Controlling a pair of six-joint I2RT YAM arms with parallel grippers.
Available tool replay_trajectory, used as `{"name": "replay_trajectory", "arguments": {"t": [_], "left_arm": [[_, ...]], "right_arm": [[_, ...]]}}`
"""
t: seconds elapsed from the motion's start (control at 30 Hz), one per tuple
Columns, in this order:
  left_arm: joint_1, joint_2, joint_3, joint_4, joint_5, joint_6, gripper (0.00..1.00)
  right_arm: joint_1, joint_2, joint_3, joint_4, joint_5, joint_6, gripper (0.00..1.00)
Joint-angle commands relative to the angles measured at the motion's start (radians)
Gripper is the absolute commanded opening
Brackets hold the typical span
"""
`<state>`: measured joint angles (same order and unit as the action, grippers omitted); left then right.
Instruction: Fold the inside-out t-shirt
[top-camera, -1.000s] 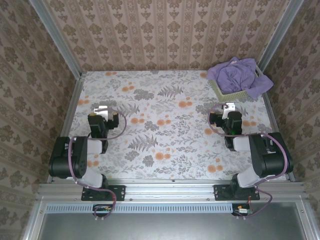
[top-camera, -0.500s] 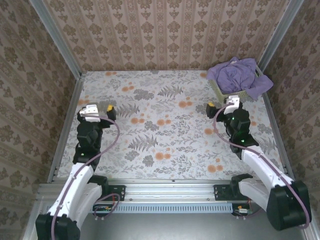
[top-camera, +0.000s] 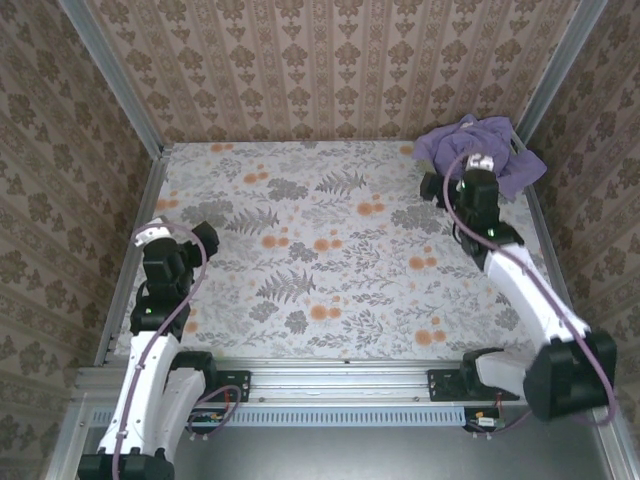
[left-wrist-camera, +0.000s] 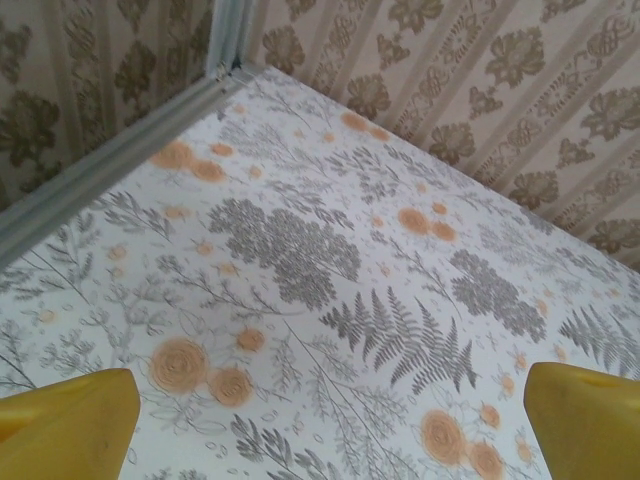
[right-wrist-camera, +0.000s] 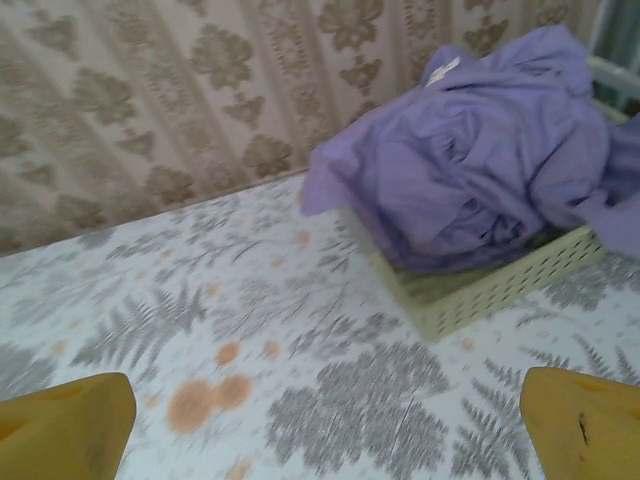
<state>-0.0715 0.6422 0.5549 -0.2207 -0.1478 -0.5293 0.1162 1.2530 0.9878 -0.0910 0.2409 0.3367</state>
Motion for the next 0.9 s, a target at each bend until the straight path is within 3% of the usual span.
{"name": "replay_trajectory", "arguments": {"t": [0.0, 0.27, 0.63, 0.87], "left_arm": [[-0.006, 0.055, 0.012, 0.002, 0.116, -0.032, 1.0], [-0.116, 0.199, 0.029, 0.035, 0.08, 0.011, 1.0], [-0.125, 0.276, 0.038, 0.104, 0.094, 0.028, 1.0], [-0.125, 0.317, 0.053, 0.124, 0.09, 0.021, 1.0]], "right_arm": [[-0.033, 0.191, 0.182, -0.121, 0.19, -0.021, 1.0], [-0.133, 0.656, 0.609, -0.222, 0.217, 0.019, 1.0], [-0.213, 1.086, 1.084, -0.422, 0.139, 0.096, 1.0], [-0.22, 1.363, 1.503, -0.69, 0.111, 0.16, 1.0]]}}
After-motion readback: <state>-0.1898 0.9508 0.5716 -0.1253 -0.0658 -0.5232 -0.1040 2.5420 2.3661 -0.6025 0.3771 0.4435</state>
